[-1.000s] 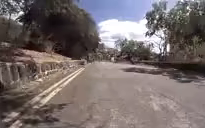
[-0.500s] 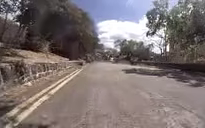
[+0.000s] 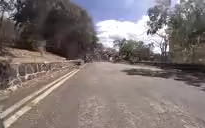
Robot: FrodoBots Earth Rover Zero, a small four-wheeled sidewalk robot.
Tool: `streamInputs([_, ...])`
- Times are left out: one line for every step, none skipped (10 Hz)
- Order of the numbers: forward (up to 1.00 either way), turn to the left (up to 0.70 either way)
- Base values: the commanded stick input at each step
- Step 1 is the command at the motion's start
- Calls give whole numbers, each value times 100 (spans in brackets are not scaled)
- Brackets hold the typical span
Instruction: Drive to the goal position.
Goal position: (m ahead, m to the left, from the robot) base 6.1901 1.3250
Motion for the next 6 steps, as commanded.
streamInputs([85,3])
streamInputs([85,3])
streamInputs([85,3])
streamInputs([85,3])
streamInputs([85,3])
streamInputs([85,3])
